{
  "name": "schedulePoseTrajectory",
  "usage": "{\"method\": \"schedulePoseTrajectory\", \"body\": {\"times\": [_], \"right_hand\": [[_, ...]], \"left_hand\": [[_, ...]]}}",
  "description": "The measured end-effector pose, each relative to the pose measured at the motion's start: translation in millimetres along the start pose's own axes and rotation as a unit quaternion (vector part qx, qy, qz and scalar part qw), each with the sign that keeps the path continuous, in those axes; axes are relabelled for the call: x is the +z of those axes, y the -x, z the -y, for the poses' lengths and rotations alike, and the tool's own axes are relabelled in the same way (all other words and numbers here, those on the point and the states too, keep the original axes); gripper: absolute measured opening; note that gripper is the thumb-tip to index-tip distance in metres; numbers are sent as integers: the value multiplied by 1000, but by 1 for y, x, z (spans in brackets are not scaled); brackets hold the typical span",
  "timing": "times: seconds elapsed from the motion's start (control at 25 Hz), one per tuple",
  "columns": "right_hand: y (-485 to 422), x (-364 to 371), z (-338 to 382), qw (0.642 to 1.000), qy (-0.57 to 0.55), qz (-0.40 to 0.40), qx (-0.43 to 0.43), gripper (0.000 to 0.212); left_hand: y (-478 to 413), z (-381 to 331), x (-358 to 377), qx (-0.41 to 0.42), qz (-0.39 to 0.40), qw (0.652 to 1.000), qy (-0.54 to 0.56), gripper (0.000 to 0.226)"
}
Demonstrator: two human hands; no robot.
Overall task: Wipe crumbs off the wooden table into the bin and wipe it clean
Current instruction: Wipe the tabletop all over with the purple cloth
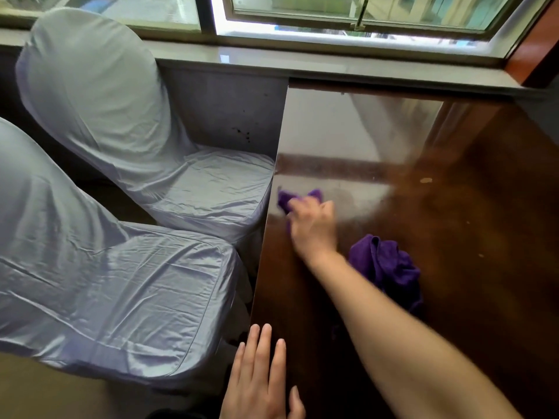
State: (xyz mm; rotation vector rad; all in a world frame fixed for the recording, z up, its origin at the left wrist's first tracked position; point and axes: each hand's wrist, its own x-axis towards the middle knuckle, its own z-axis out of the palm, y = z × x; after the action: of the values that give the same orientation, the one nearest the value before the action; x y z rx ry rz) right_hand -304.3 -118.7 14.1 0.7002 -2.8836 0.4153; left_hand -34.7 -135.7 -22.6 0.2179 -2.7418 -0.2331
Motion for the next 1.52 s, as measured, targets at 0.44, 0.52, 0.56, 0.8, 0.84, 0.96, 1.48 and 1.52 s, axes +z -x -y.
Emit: {"method": "schedulePoseTrajectory", "body": {"times": [0.44, 0.52, 0.56, 0.8, 0.84, 0.96, 1.48, 1.52], "right_hand": [[-50, -31, -95, 984, 126, 118, -53, 35], [-46, -45, -129, 986, 86, 141, -10, 37], [-40, -54, -144, 988, 67, 140, 8, 36], [115, -86, -216, 999, 47, 0, 8, 24], [141, -89, -223, 998, 56, -17, 6, 26], [144, -88, -227, 997, 61, -40, 7, 25], [-42, -67, -94, 925, -18, 275, -261, 30], [-39, -68, -114, 941, -32, 243, -232, 30]], "left_hand": [[4, -1, -6, -13, 33, 999, 25, 58], [3, -2, -9, -14, 38, 999, 36, 58], [4, -2, -9, -16, 37, 999, 36, 59], [7, -4, -12, -11, 46, 998, 34, 59], [6, -4, -11, -12, 53, 998, 36, 59], [6, -5, -10, -12, 55, 998, 22, 60], [4, -2, -14, -5, 66, 998, 19, 58], [4, -4, -14, -4, 68, 997, 21, 58]]}}
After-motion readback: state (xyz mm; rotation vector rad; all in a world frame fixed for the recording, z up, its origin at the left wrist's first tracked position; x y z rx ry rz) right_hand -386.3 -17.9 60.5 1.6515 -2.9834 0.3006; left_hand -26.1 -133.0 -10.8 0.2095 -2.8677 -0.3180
